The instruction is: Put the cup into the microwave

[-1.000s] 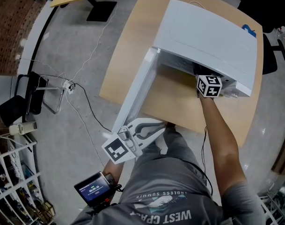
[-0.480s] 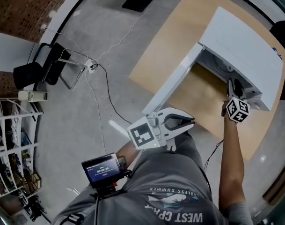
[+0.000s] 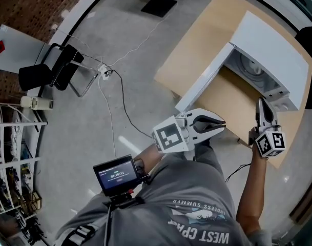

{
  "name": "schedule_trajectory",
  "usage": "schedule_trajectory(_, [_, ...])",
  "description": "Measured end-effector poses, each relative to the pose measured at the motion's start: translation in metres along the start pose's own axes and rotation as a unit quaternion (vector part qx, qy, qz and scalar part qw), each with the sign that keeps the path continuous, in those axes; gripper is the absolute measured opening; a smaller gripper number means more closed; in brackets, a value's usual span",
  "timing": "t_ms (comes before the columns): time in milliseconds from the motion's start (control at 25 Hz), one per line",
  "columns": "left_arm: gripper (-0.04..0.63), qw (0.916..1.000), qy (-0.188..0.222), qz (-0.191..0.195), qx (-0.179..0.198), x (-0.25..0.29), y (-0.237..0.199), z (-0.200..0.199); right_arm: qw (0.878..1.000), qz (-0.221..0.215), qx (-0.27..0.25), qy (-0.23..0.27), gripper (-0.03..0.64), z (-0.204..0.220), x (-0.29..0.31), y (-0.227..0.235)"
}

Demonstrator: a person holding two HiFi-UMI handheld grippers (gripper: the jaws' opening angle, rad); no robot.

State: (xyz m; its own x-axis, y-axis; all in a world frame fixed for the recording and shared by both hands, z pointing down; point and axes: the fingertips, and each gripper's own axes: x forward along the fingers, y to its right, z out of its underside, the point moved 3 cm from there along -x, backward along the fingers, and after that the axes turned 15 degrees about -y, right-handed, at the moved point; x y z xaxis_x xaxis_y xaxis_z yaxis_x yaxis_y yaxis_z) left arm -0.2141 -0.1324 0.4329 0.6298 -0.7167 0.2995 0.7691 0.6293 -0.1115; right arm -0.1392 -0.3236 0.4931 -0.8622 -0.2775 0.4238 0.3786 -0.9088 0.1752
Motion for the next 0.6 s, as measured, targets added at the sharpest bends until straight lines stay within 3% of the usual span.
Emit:
schedule_trajectory(240, [0.025,0.9997,0.012,0.007,0.023,-0.026,0.025,0.000,0.998,-0.045,-0.051,0.003,0.018,-0.020,-0.051,-0.086])
schedule_trajectory(600, [0.023,0.9959,0.025,0.052,0.070,-0.046,0.072,-0.010,0.996,-0.039,-0.079,0.006,0.020,-0.029,-0.131,-0.164])
